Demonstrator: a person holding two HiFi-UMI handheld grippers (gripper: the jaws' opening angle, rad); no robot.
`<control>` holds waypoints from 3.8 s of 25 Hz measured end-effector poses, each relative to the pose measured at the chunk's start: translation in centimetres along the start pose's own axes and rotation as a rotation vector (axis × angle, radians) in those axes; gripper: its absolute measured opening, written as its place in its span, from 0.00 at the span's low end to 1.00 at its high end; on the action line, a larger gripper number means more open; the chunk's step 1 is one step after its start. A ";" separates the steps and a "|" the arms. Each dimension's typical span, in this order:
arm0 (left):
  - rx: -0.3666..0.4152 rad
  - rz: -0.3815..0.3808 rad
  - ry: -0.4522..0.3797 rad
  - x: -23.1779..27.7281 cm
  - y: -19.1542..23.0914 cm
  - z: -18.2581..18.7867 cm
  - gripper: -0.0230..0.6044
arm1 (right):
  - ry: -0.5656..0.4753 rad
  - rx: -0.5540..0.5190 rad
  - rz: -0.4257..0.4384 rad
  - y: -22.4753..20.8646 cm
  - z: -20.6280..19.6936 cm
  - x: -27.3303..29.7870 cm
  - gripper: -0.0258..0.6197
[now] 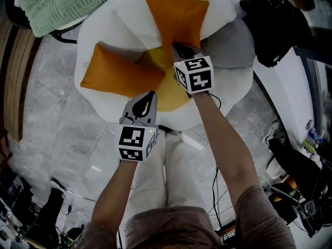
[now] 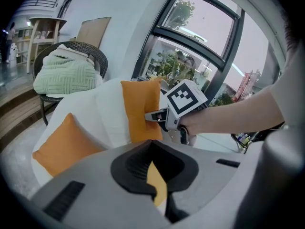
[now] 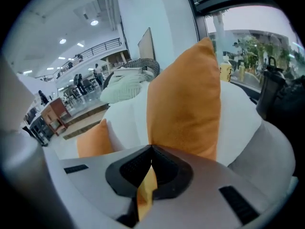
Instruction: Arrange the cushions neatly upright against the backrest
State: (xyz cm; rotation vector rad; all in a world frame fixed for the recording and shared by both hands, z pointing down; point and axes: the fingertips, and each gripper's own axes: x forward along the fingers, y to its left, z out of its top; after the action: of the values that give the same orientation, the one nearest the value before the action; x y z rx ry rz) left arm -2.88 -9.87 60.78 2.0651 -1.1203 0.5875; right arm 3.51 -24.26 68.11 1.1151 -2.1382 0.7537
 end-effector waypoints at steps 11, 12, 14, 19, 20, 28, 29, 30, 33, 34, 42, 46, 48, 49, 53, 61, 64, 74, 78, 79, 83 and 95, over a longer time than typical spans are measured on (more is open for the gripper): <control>-0.007 0.003 0.002 -0.5 0.2 -0.6 0.04 | -0.049 0.054 0.074 1.7 1.2 -0.4 0.07; -0.007 0.003 0.001 -0.6 0.2 -0.6 0.04 | -0.044 0.054 0.074 1.9 0.8 -0.6 0.07; -0.006 0.003 -0.001 -0.7 0.3 -0.5 0.04 | -0.032 0.049 0.074 2.3 -0.2 -0.8 0.07; -0.022 0.001 -0.010 -0.7 0.4 -0.4 0.04 | -0.016 0.067 0.082 3.1 -2.3 -1.6 0.07; -0.026 0.002 -0.010 -0.7 0.4 -0.3 0.04 | -0.016 0.072 0.085 3.3 -2.7 -1.9 0.07; -0.057 0.004 -0.034 -1.2 0.1 -0.1 0.04 | -0.009 0.048 0.116 4.5 -3.9 -3.1 0.07; -0.064 0.009 -0.036 -1.4 0.2 -0.1 0.04 | -0.009 0.043 0.121 4.8 -3.8 -3.2 0.07; -0.068 0.015 -0.037 -1.6 0.3 -0.2 0.04 | -0.009 0.037 0.125 5.0 -3.7 -3.3 0.07; -0.083 0.037 -0.044 -2.4 0.4 -0.4 0.04 | -0.009 0.016 0.144 5.9 -3.5 -3.5 0.07; -0.089 0.044 -0.050 -2.7 0.5 -0.5 0.04 | -0.008 0.005 0.154 6.4 -3.4 -3.5 0.07; -0.162 0.118 -0.103 -6.4 2.5 -2.1 0.04 | 0.024 -0.150 0.264 12.9 -3.3 -2.3 0.07; -0.226 0.180 -0.122 -8.7 4.4 -4.1 0.04 | 0.081 -0.233 0.322 16.7 -4.3 -0.5 0.28; -0.252 0.208 -0.126 -9.7 5.6 -5.1 0.04 | 0.107 -0.263 0.339 18.2 -4.8 0.6 0.28; -0.265 0.220 -0.127 -10.1 6.1 -5.6 0.04 | 0.117 -0.275 0.342 18.8 -5.0 1.1 0.28; -0.316 0.247 -0.137 -11.5 7.5 -7.0 0.04 | 0.148 -0.320 0.344 20.6 -5.3 2.8 0.29; -0.375 0.273 -0.168 -12.1 9.6 -7.8 0.04 | 0.200 -0.397 0.314 21.6 -5.8 6.4 0.34; -0.378 0.278 -0.167 -12.3 10.1 -8.4 0.04 | 0.216 -0.412 0.305 22.0 -6.3 7.5 0.34; -0.418 0.291 -0.164 -11.9 11.7 -10.0 0.04 | 0.205 -0.432 0.254 22.0 -7.0 9.8 0.35; -0.421 0.288 -0.161 -11.9 11.7 -9.9 0.04 | 0.211 -0.414 0.250 21.9 -7.0 9.9 0.35; -0.420 0.286 -0.160 -11.9 11.7 -9.8 0.04 | 0.214 -0.398 0.253 21.8 -6.9 9.8 0.33; -0.408 0.272 -0.152 -11.8 11.4 -9.7 0.04 | 0.219 -0.297 0.280 21.6 -6.7 9.2 0.07; -0.351 0.227 -0.135 -11.4 9.2 -8.4 0.04 | 0.130 -0.231 0.258 20.9 -5.3 5.5 0.07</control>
State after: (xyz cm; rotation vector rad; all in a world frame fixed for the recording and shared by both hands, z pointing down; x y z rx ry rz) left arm -17.11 -0.91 62.03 1.7085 -1.4369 0.3304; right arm -15.44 -13.13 71.34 0.6623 -2.2149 0.6515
